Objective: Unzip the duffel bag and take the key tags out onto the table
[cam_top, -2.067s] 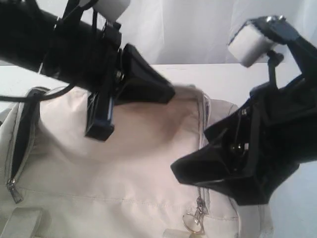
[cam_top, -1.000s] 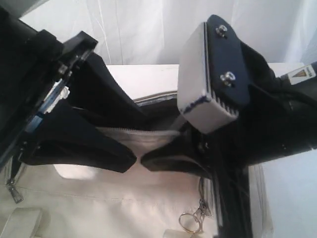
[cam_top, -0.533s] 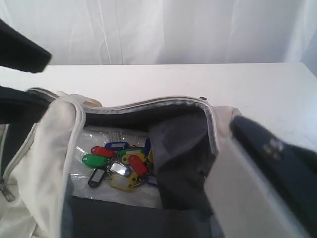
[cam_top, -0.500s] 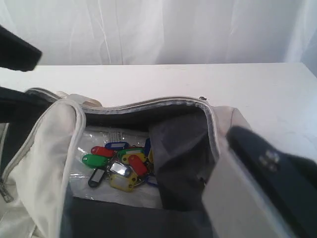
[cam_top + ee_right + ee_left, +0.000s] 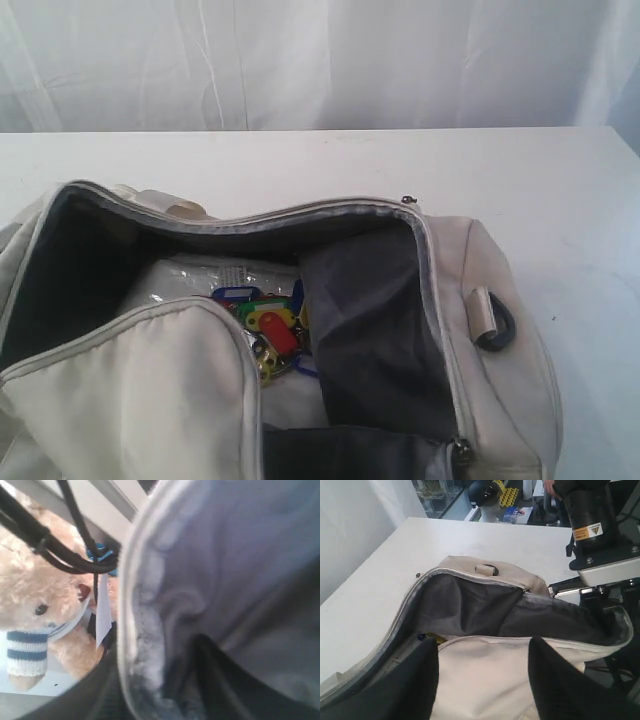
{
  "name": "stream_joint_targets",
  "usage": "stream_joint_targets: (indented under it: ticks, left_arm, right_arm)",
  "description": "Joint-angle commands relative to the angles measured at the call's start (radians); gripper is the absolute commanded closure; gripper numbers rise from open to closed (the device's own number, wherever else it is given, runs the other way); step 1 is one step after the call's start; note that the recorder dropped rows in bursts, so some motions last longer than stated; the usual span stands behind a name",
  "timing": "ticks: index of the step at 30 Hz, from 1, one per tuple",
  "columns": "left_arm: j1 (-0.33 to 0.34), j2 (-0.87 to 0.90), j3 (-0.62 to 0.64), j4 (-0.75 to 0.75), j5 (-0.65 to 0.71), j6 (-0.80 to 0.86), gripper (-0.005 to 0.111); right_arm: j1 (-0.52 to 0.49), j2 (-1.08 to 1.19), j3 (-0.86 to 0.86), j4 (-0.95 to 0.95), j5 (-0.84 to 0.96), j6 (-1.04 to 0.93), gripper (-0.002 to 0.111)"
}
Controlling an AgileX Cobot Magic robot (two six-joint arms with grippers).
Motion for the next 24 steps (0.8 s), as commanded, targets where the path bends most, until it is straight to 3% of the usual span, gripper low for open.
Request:
stream_joint_targets:
  ticks: [1,6,10,16,19,21,24]
  left_arm:
    - [-0.002,-0.053,-0.003,0.036,0.072,-0.104,0.049]
    - [-0.002,-0.082,0.041,0.188,0.16,-0.216,0.052]
    - [-0.002,-0.089,0.119,0.225,0.165,-0.246,0.053]
    - [-0.002,-0.089,0.28,0.208,0.106,-0.246,0.053]
    - [-0.002,-0.089,0.341,0.197,0.065,-0.246,0.053]
    - [-0.002,-0.089,0.364,0.189,0.057,-0.246,0.053]
    - [-0.002,-0.091,0.376,0.189,0.057,-0.246,0.055]
  right_arm:
    - [0.053,-0.005,0.029,0.072,-0.096,0.026,0.051]
    - [0.07,-0.012,0.029,0.349,-0.085,0.022,0.049]
    - [0.07,-0.06,0.011,0.342,-0.077,0.022,0.053]
    - [0.07,-0.185,-0.06,0.136,-0.297,0.022,0.064]
    - [0.07,-0.235,-0.07,-0.064,-0.587,0.049,0.073]
    - [0.068,-0.24,-0.062,-0.287,-0.808,0.179,0.081]
    - [0.037,-0.177,-0.045,-0.541,-0.99,0.44,0.091]
